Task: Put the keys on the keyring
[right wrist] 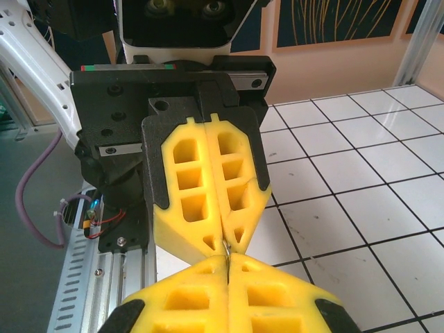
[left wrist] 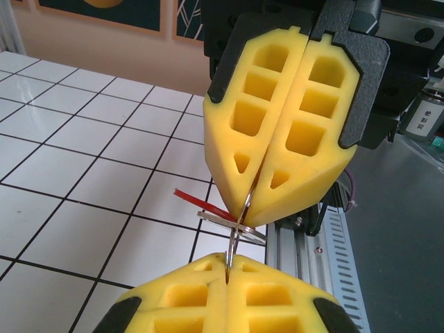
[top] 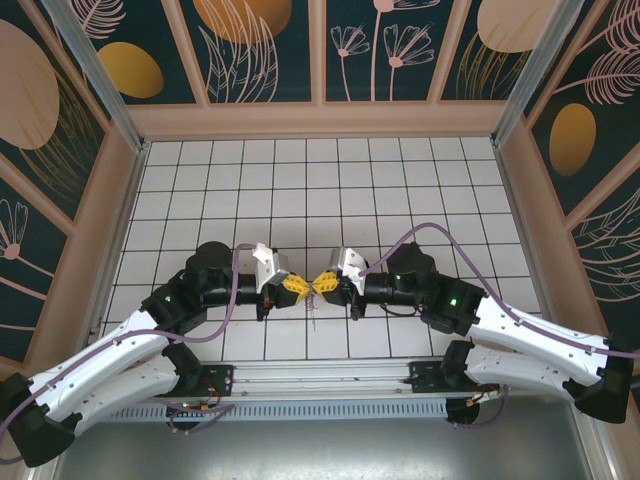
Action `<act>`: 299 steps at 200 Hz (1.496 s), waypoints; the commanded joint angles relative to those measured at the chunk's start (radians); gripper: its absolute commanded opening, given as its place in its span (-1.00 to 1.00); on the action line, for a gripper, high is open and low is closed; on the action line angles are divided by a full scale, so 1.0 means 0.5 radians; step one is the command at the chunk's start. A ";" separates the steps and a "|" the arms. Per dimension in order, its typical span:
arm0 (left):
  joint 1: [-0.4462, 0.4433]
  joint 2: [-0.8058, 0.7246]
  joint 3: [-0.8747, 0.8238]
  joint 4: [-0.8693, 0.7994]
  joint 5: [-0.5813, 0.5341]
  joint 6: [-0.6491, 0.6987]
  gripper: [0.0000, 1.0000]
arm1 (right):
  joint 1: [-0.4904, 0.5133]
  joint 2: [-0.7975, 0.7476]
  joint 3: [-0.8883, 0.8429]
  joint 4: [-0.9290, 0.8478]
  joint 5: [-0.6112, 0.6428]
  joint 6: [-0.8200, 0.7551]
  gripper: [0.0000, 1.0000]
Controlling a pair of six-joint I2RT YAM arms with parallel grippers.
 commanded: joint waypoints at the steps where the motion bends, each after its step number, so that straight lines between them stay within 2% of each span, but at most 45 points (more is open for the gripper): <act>1: -0.006 -0.036 0.032 0.181 0.010 0.021 -1.00 | 0.012 -0.010 -0.037 -0.081 -0.130 -0.012 -1.00; 208: -0.008 -0.045 0.033 0.172 -0.008 0.029 -1.00 | 0.030 0.039 -0.043 -0.161 -0.057 -0.054 -1.00; 299: -0.008 -0.039 0.031 0.167 -0.024 0.026 -1.00 | 0.041 -0.090 -0.068 -0.004 -0.027 -0.022 -1.00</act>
